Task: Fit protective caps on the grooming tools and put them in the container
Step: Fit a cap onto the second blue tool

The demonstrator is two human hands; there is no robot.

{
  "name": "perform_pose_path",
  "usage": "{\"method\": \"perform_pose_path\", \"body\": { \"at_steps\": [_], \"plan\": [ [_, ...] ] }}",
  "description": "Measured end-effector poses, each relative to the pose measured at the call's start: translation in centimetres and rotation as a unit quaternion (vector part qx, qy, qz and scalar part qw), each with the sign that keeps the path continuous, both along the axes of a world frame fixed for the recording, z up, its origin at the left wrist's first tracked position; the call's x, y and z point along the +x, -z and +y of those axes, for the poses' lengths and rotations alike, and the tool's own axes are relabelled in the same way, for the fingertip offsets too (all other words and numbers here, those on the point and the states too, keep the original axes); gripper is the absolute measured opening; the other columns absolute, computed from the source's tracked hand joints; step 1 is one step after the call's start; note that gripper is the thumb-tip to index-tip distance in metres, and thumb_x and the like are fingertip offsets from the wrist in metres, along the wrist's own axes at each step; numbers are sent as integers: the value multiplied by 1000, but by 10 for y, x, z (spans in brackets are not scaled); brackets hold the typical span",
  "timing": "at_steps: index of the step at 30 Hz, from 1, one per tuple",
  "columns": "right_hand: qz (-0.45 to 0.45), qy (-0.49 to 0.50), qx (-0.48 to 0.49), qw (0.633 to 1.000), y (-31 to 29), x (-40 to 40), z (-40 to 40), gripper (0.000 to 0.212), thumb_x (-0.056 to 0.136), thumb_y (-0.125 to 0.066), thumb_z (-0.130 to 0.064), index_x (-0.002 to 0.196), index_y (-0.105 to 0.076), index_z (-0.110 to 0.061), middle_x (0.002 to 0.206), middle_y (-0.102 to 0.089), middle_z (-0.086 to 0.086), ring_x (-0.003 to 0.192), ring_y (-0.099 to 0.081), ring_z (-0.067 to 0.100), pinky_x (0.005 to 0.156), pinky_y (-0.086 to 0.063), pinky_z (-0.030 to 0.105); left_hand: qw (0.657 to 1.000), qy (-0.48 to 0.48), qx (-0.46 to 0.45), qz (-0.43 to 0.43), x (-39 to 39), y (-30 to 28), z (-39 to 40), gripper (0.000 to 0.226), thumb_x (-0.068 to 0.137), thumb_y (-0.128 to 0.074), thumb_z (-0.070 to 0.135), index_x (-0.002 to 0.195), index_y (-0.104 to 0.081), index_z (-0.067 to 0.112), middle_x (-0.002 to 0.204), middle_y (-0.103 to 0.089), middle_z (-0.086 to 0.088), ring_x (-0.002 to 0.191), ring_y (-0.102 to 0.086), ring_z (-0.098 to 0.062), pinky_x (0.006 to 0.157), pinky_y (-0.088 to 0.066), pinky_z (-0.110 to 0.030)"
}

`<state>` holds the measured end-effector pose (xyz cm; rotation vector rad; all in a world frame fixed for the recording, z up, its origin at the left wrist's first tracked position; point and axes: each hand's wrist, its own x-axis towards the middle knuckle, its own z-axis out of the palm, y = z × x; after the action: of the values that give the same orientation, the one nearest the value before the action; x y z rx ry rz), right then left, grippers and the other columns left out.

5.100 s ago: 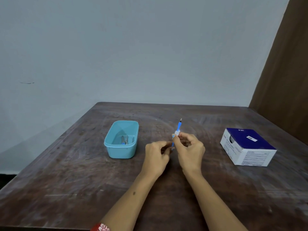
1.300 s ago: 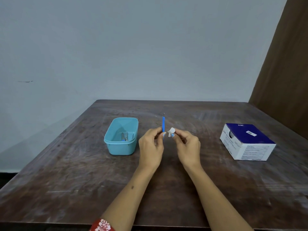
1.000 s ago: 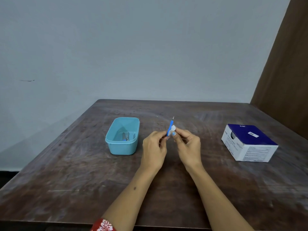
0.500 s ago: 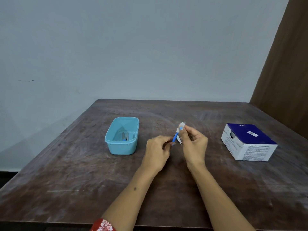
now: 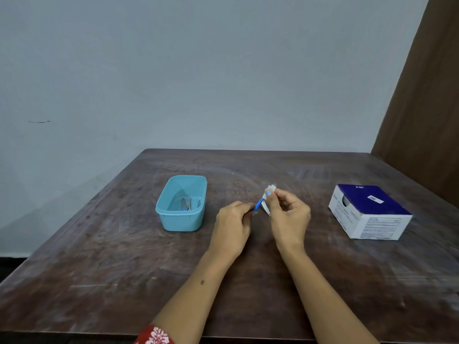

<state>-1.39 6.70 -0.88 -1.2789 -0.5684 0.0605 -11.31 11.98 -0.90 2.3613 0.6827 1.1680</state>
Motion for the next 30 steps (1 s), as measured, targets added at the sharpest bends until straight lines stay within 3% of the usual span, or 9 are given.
{"method": "perform_pose_path", "body": {
  "at_steps": [4,8,13,18,24,28,30],
  "plan": [
    [-21,-44,-51,997,3,-3,2,7,79,-73,-17,86,-74,-15,74,-72,-3,72,-69,10,66,-51,17,1000,-25,17,7,-2,0,2,27,87,-57,5,110,-68,13,80,-65,-6,71,-59,-18,69,-50,-32],
    [3,-6,-16,1000,1,-1,1,5,80,-72,-17,85,-73,-15,76,-72,2,73,-69,17,70,-55,30,999,-15,30,13,1,1,0,27,88,-56,5,111,-68,13,82,-65,-6,73,-60,-19,69,-51,-35],
    [16,0,-10,1000,-1,-2,0,6,81,-72,-16,85,-73,-12,76,-72,4,74,-69,19,72,-55,31,999,-18,30,24,1,3,0,26,88,-55,5,111,-67,10,88,-66,-7,78,-62,-22,73,-52,-39],
    [10,-27,-34,999,-1,-4,1,9,78,-75,-14,86,-74,-8,72,-72,0,67,-65,10,66,-54,23,999,-39,30,21,-1,2,3,30,89,-54,5,115,-66,12,89,-66,-6,78,-61,-19,70,-44,-23],
    [43,10,33,998,-5,-2,-2,9,81,-73,-16,85,-74,-9,69,-70,-4,62,-63,1,58,-48,13,999,-20,37,32,1,2,-2,28,89,-54,5,114,-66,9,90,-66,-7,78,-62,-21,72,-52,-37],
    [39,-30,2,999,-5,-5,-1,2,80,-73,-13,79,-72,-15,71,-71,0,66,-63,9,64,-52,21,999,-34,32,22,-1,2,2,29,87,-55,1,113,-66,9,88,-66,-8,77,-62,-22,71,-52,-35],
    [38,-18,12,999,-5,-4,-1,3,81,-73,-14,81,-73,-11,69,-70,0,63,-61,5,62,-50,20,999,-32,35,21,-1,2,1,29,87,-55,2,114,-66,9,89,-67,-7,77,-62,-20,72,-52,-34]
  ]
}}
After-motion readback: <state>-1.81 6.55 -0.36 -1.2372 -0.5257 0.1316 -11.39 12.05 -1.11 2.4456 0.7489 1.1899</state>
